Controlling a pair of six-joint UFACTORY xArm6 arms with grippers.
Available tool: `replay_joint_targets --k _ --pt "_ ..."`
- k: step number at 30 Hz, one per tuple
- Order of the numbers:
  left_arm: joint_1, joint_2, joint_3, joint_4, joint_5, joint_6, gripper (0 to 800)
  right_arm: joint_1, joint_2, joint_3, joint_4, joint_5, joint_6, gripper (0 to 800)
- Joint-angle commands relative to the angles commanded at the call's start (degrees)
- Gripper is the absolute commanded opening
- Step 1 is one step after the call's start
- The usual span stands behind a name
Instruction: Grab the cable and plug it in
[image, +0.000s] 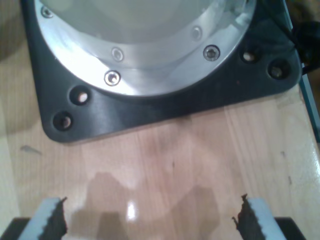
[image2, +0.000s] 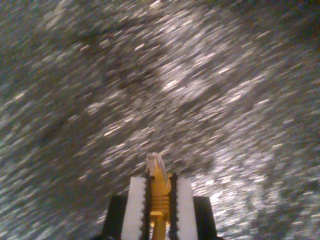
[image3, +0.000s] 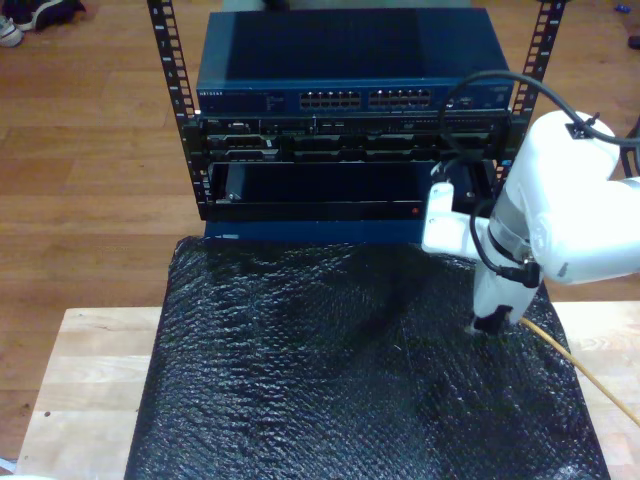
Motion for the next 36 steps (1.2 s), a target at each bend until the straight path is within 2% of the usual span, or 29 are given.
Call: replay_joint_targets --k 3,11,18,23,36 --pt "0.0 0.1 0.0 0.0 0.0 0.0 800 0.0 0.2 -0.8 -1.2 -3.4 -0.1 0" --pt "0.0 0.1 0.0 0.0 0.0 0.0 800 0.1 -2.0 0.1 -11.0 -12.0 0.1 0" --pt "0.0 0.0 0.0 0.0 0.0 0.0 800 0.3 1.8 -8.3 -15.3 -16.0 0.3 0" --pt "0.0 0.1 0.0 0.0 0.0 0.0 800 0.3 4.2 -10.5 -18.2 -22.2 0.1 0" --pt "0.0 0.1 0.0 0.0 0.0 0.0 800 0.2 3.6 -8.4 -19.4 -31.2 -0.2 0"
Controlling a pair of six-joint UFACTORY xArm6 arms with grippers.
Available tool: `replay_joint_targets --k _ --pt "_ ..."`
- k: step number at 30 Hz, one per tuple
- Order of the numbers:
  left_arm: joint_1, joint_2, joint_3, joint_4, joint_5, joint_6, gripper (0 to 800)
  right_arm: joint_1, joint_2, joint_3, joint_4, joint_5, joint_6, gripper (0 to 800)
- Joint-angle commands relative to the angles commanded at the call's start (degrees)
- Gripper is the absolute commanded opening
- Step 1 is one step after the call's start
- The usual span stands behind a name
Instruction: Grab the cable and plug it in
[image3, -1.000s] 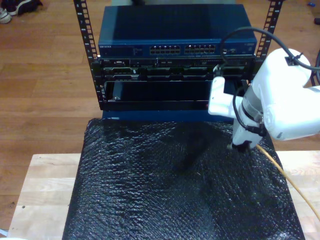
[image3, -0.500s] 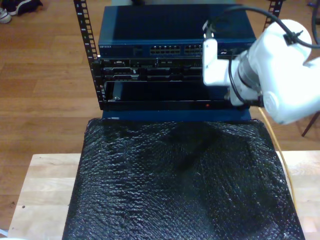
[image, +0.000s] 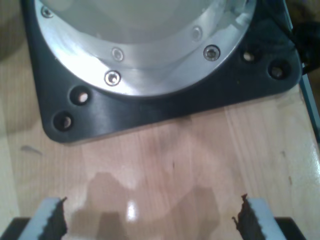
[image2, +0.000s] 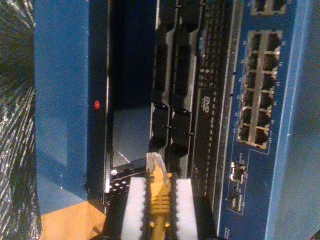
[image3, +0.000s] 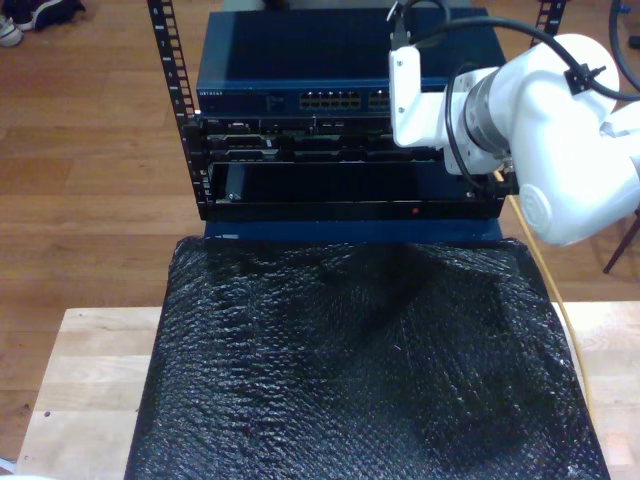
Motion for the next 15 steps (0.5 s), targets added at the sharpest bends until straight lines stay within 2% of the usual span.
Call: replay_joint_targets --k 7,12,15 --pt "0.0 0.0 0.0 0.0 0.0 0.0 800 0.1 0.1 1.2 -5.4 -1.4 0.1 0" --pt "0.0 0.0 0.0 0.0 0.0 0.0 800 0.4 0.8 4.6 -10.5 -10.2 0.1 0" --pt "0.0 0.0 0.0 0.0 0.0 0.0 800 0.2 1.1 5.4 -10.9 -13.7 -0.1 0"
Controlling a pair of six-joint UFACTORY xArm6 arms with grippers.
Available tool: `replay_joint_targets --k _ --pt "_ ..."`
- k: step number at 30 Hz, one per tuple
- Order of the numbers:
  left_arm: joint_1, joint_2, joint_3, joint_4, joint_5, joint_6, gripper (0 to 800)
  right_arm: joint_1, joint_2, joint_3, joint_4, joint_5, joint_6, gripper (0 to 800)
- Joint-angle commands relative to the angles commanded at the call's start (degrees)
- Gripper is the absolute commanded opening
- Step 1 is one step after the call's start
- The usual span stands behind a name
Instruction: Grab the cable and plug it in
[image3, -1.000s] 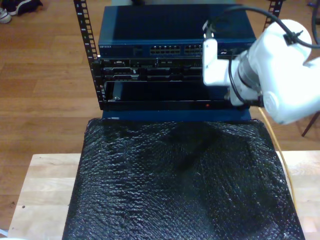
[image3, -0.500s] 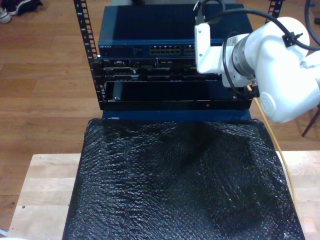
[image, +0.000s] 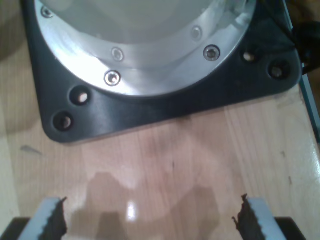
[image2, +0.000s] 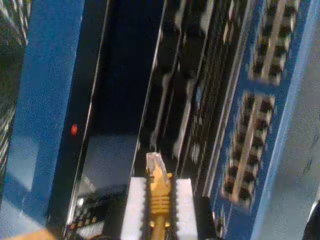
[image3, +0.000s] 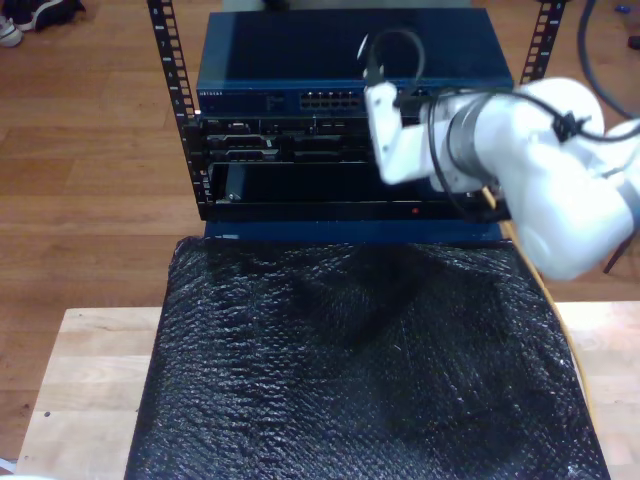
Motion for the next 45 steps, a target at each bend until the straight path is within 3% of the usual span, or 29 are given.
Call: replay_joint_targets --k 4,8,15,36,45 --pt "0.0 0.0 0.0 0.0 0.0 0.0 800 0.0 1.0 0.6 -1.0 -2.1 0.0 0" --pt "0.0 0.0 0.0 0.0 0.0 0.0 800 0.1 1.0 2.4 -5.6 -5.5 -0.6 0" --pt "0.0 0.0 0.0 0.0 0.0 0.0 800 -0.4 3.1 2.2 -5.7 -11.9 -0.4 0" --pt "0.0 0.0 0.0 0.0 0.0 0.0 800 -4.8 12.8 -3.6 -3.3 -30.4 0.8 0" --pt "0.0 0.0 0.0 0.0 0.0 0.0 800 -5.1 19.3 -11.3 1.1 -30.5 0.7 0"
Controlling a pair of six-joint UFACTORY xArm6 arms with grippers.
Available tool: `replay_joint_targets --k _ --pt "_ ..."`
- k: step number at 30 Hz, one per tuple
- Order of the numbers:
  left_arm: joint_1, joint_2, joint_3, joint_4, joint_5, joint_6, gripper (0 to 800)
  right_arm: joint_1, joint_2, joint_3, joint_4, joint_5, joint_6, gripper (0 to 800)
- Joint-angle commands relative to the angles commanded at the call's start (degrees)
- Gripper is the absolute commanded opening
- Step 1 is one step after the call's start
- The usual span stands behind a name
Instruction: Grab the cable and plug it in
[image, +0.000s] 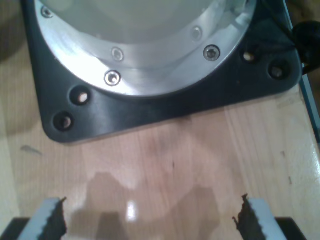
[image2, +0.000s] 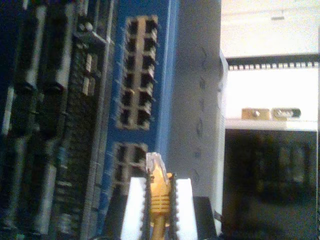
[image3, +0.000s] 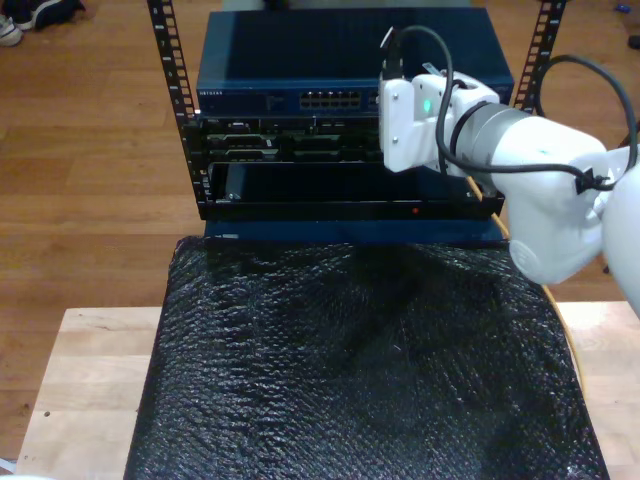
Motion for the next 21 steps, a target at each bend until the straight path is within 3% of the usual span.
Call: replay_joint_targets --k 5,17,21 --pt "0.0 0.0 0.0 0.0 0.0 0.0 800 0.1 4.7 -4.3 1.0 -2.2 -0.4 0" --pt "0.0 0.0 0.0 0.0 0.0 0.0 800 1.1 7.1 -4.0 8.8 -4.7 -5.2 0" --pt "0.0 0.0 0.0 0.0 0.0 0.0 800 1.1 9.8 -4.4 9.4 -12.4 -8.1 0"
